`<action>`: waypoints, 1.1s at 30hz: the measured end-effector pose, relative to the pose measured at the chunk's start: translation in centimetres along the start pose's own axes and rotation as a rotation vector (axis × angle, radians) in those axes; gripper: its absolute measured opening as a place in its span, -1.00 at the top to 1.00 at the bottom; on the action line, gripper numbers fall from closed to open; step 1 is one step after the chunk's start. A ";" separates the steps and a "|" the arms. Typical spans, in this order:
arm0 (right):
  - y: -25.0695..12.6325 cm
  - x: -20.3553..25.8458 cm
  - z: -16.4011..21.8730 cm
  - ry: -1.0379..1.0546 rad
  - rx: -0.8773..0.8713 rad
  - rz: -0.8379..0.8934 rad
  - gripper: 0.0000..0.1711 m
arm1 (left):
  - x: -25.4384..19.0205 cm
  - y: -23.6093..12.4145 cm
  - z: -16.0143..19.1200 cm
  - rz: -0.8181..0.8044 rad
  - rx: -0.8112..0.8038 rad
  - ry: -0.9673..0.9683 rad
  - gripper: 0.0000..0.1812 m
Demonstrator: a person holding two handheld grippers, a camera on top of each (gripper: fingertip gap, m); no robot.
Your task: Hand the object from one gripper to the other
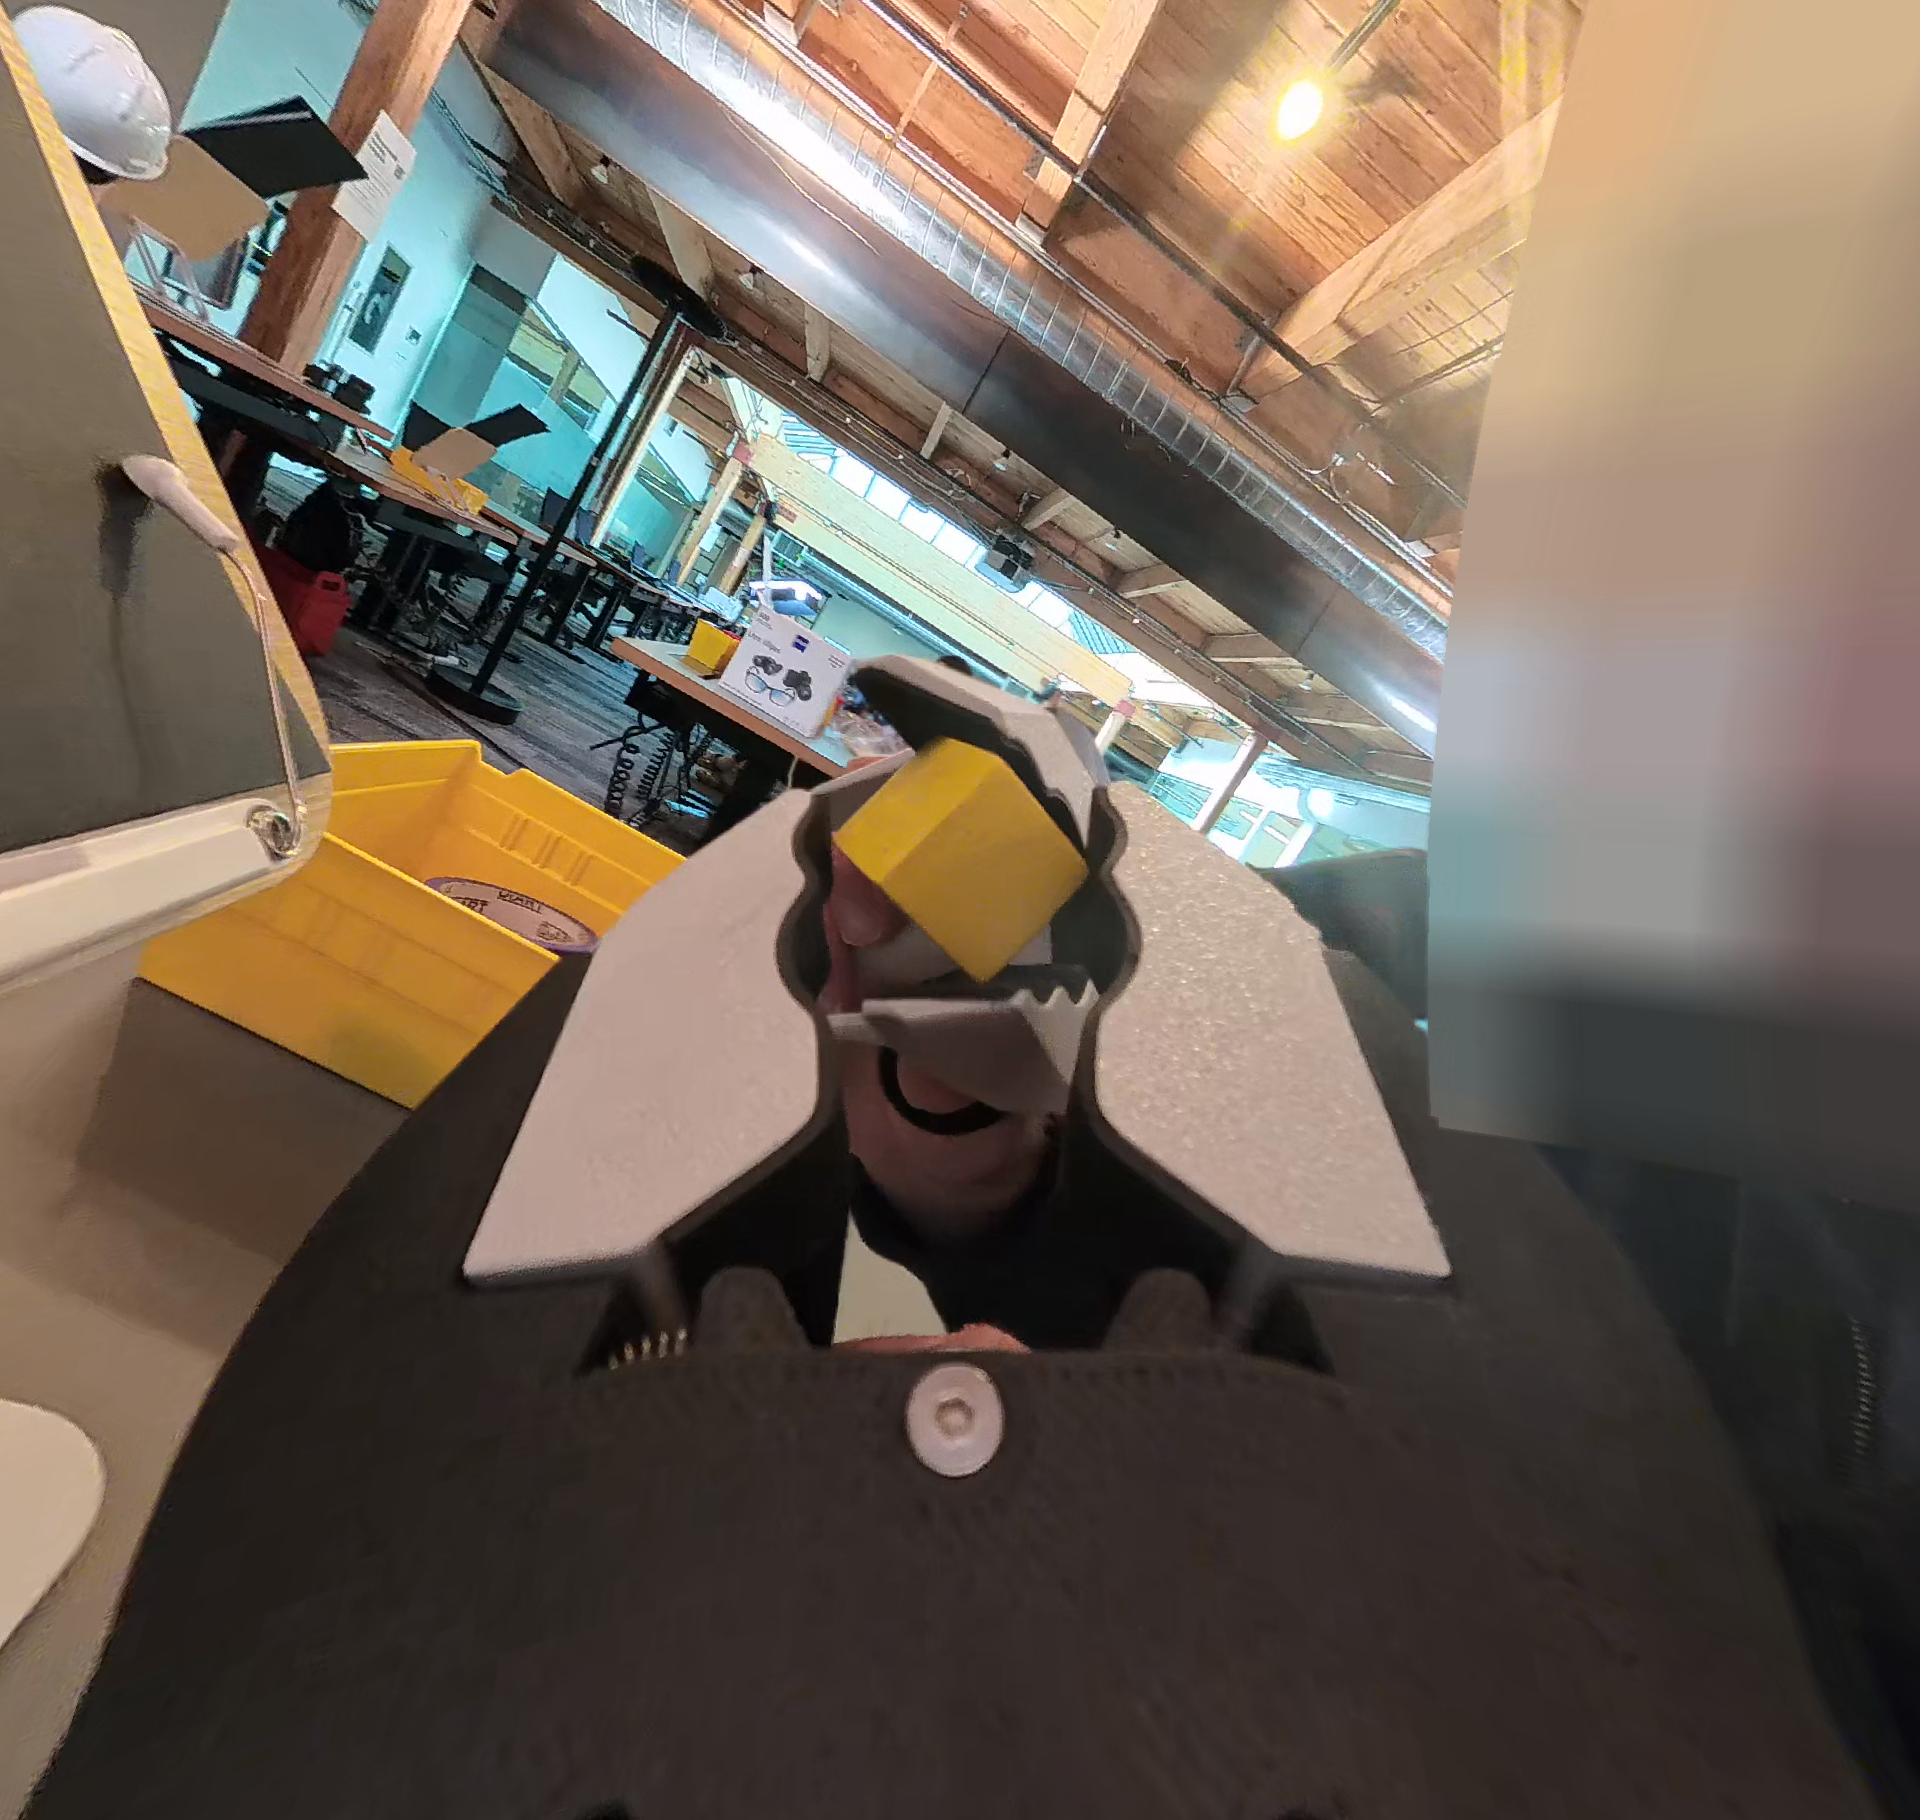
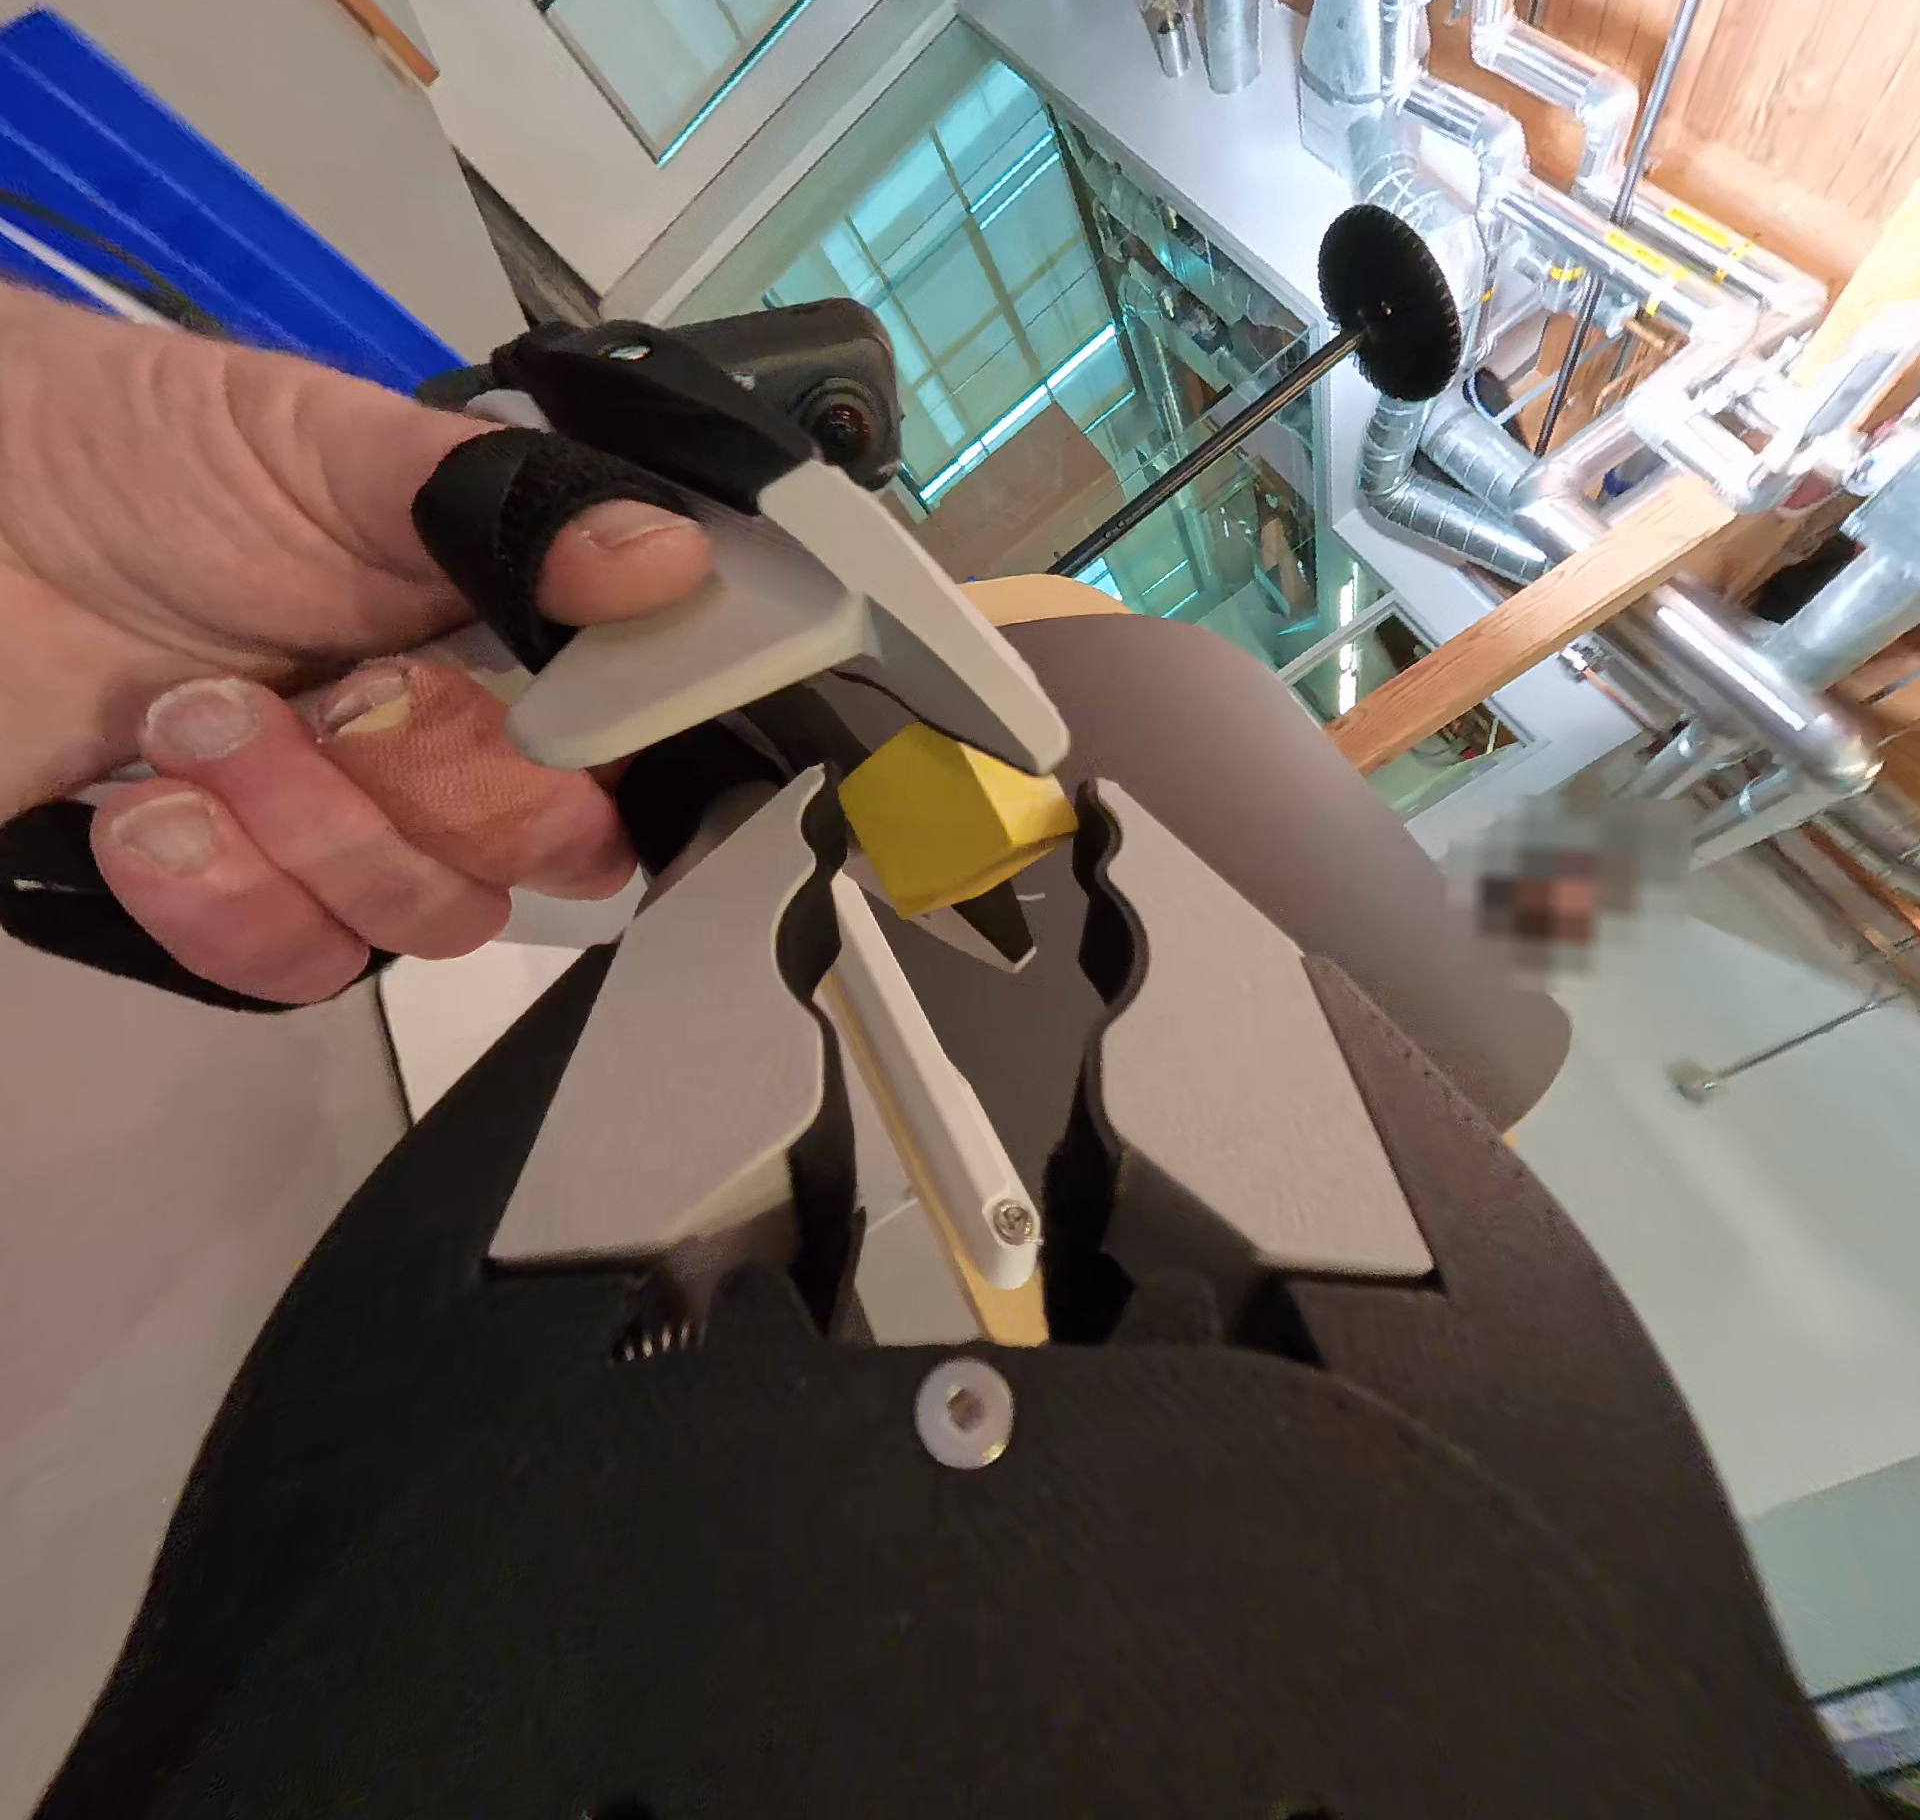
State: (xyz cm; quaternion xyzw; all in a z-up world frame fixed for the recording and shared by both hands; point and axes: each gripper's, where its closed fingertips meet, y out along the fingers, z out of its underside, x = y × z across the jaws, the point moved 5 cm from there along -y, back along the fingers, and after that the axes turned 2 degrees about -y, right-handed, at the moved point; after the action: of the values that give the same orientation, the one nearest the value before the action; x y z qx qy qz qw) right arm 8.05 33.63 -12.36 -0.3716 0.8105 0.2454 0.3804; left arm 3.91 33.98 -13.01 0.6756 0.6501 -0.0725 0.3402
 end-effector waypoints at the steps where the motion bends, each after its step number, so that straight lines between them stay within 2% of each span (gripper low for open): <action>1: -0.1 -0.2 0.1 0.033 -0.009 0.000 0.51 | 0.0 -0.1 -0.1 -0.015 -0.003 0.018 0.47; 7: -0.2 -1.1 0.9 0.237 -0.022 -0.042 0.51 | -0.6 -1.0 -1.5 -0.123 0.023 0.270 0.42; 16: -0.2 -1.5 1.9 0.728 -0.147 -0.272 0.52 | -2.0 -0.7 -0.8 -0.409 0.285 1.015 0.28; 20: -0.1 -1.3 2.1 0.816 -0.164 -0.318 0.52 | -2.0 -0.3 -0.4 -0.440 0.281 1.073 0.27; 24: 0.1 -1.3 2.5 0.861 -0.184 -0.301 0.51 | -2.1 -0.2 -0.4 -0.512 0.292 1.220 0.25; 28: 0.0 -1.9 2.2 1.007 -0.311 -0.279 0.51 | -1.6 -0.2 0.2 -0.544 0.362 1.322 0.22; 33: 0.2 -1.6 2.2 1.080 -0.363 -0.282 0.52 | -1.6 -0.3 -0.4 -0.655 0.309 1.472 0.19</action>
State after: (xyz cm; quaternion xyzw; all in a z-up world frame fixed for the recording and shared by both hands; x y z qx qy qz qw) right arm 9.61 35.93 -12.36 -0.6074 0.7773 0.1036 -0.1271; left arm 3.29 32.92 -11.92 0.3653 0.8539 0.2051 -0.3088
